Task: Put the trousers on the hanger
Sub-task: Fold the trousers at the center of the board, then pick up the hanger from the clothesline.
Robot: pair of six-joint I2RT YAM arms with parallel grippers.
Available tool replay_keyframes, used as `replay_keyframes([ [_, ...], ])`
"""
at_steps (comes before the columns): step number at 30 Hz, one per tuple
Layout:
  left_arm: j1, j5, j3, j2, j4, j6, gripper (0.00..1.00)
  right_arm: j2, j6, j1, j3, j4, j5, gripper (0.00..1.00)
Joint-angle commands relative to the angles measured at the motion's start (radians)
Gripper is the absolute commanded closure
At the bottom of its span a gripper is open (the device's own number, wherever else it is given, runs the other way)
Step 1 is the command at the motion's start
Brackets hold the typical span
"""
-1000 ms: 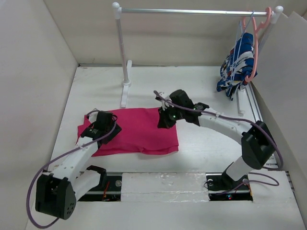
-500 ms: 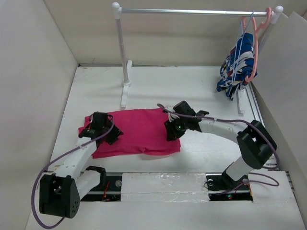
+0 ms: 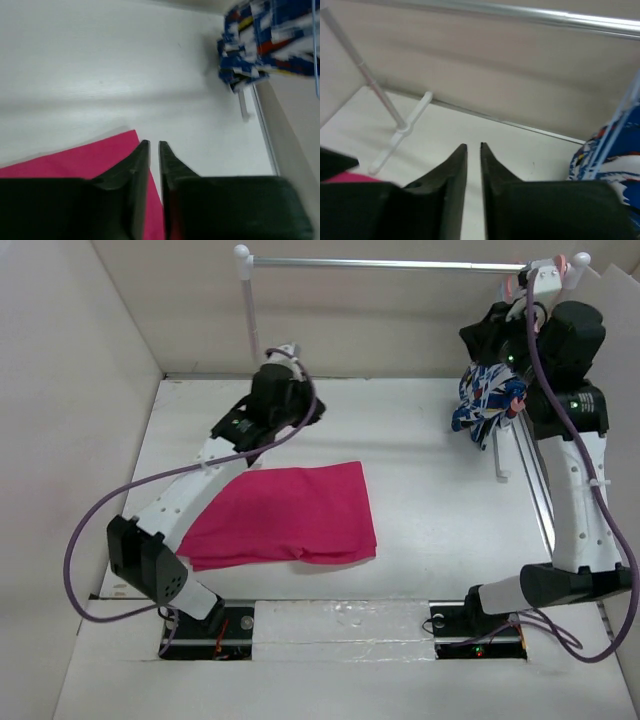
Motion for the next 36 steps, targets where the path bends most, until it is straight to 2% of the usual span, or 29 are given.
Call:
replay_keyframes([
  [1, -0.093, -0.012, 0.081, 0.052, -0.017, 0.079, 0.90, 0.083, -0.007, -0.087, 0.077, -0.138, 0.031, 0.74],
  [2, -0.093, 0.024, 0.055, 0.050, 0.005, 0.073, 0.75, 0.089, -0.004, -0.111, 0.083, -0.138, 0.025, 0.68],
  [3, -0.106, 0.063, 0.030, 0.044, 0.025, 0.054, 0.70, 0.093, 0.010, -0.165, 0.083, -0.133, 0.004, 0.59],
  [5, -0.106, 0.094, -0.023, 0.026, 0.062, 0.038, 0.59, 0.095, 0.022, -0.208, 0.075, -0.100, -0.048, 0.50],
  [6, -0.106, 0.110, -0.039, 0.020, 0.064, 0.035, 0.58, 0.109, 0.033, -0.251, 0.077, -0.097, -0.073, 0.45],
  [9, -0.106, 0.134, -0.108, 0.006, 0.064, 0.030, 0.54, 0.126, 0.057, -0.308, 0.057, -0.069, -0.088, 0.41],
  [16, -0.106, 0.140, -0.231, -0.048, 0.079, 0.023, 0.53, 0.195, 0.090, -0.346, -0.011, -0.018, -0.159, 0.40],
  [19, -0.106, 0.143, -0.234, -0.049, 0.070, 0.027, 0.54, 0.198, 0.133, -0.346, -0.072, 0.060, -0.186, 0.42],
  [21, -0.106, 0.143, -0.238, -0.051, 0.070, 0.030, 0.60, 0.195, 0.178, -0.355, -0.127, 0.147, -0.234, 0.46],
  [23, -0.106, 0.143, -0.243, -0.051, 0.069, 0.030, 0.67, 0.198, 0.203, -0.355, -0.145, 0.178, -0.239, 0.57],
  [25, -0.106, 0.146, -0.251, -0.055, 0.070, 0.027, 0.71, 0.198, 0.211, -0.355, -0.165, 0.201, -0.225, 0.60],
  [27, -0.106, 0.143, -0.255, -0.060, 0.070, 0.026, 0.73, 0.195, 0.226, -0.355, -0.187, 0.232, -0.233, 0.80],
  [31, -0.115, 0.138, -0.257, -0.063, 0.073, 0.021, 0.76, 0.179, 0.263, -0.355, -0.228, 0.295, -0.245, 1.00],
  [36, -0.115, 0.144, -0.214, -0.049, 0.070, 0.021, 0.75, 0.130, 0.269, -0.355, -0.225, 0.334, -0.225, 1.00],
])
